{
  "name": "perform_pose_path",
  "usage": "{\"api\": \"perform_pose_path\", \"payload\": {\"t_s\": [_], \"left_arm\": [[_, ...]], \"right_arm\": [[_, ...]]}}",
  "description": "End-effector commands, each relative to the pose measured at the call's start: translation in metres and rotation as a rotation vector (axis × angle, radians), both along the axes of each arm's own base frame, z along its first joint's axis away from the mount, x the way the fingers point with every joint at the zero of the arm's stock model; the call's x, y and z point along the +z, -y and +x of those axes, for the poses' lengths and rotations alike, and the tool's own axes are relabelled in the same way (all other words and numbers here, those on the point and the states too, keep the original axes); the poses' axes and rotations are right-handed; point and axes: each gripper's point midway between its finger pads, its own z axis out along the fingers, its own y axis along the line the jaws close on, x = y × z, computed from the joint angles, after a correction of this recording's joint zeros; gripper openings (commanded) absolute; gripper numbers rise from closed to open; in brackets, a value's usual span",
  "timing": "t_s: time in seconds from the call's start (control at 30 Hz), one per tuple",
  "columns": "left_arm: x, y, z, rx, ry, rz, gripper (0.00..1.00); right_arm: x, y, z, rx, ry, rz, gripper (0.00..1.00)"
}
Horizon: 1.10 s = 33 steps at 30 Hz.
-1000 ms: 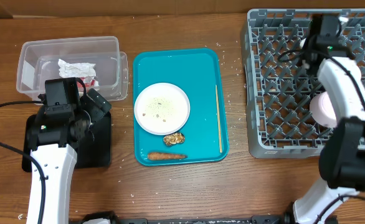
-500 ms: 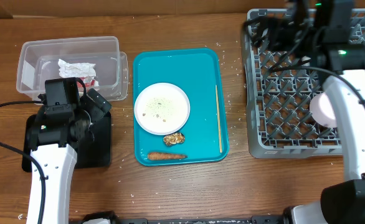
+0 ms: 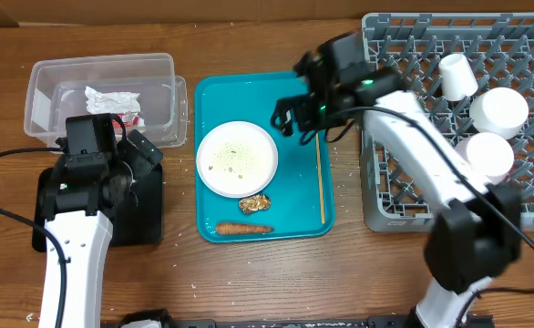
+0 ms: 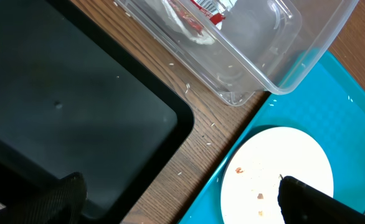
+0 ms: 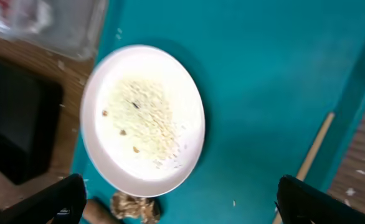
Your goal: Sort waste into correct bins and load items into the dishwasher
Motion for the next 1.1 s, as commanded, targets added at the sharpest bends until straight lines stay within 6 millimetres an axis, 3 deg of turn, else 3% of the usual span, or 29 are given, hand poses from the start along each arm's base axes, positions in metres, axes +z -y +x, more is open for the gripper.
{"api": "perform_pose_path", "payload": {"t_s": [0.0,0.13,0.27,0.5,0.6,0.67,0.83,0.93,1.0,1.07], "left_arm": [[0.005,-0.001,0.002,0.008,0.016,-0.003,1.0],[0.005,-0.001,0.002,0.008,0.016,-0.003,1.0],[0.005,-0.001,0.002,0.008,0.016,-0.002,0.99],[0.005,-0.001,0.002,0.008,0.016,-0.003,1.0],[0.005,-0.001,0.002,0.008,0.016,-0.003,1.0],[0.005,-0.002,0.002,0.007,0.015,0.004,1.0],[0.006,-0.009,0.0,0.03,0.011,0.04,1.0],[0.006,-0.009,0.0,0.031,0.012,0.039,1.0],[0.004,0.009,0.002,0.008,0.019,-0.068,1.0],[0.002,0.043,-0.004,-0.088,-0.003,-0.239,1.0]], "right_arm": [[-0.019,0.0,0.0,-0.055,-0.045,-0.041,1.0],[-0.018,0.003,-0.001,-0.112,-0.077,-0.034,1.0],[0.003,0.022,0.002,-0.155,-0.041,-0.047,1.0],[0.078,0.126,0.022,-0.462,0.141,-0.195,1.0],[0.115,0.177,0.019,-0.605,0.198,-0.171,1.0],[0.129,0.203,0.015,-0.668,0.224,-0.172,1.0],[0.144,0.29,0.005,-0.894,0.261,-0.266,1.0],[0.141,0.324,-0.001,-0.978,0.241,-0.28,1.0],[0.141,0.343,-0.004,-1.024,0.239,-0.285,1.0],[0.141,0.355,-0.008,-1.054,0.233,-0.29,1.0]]}}
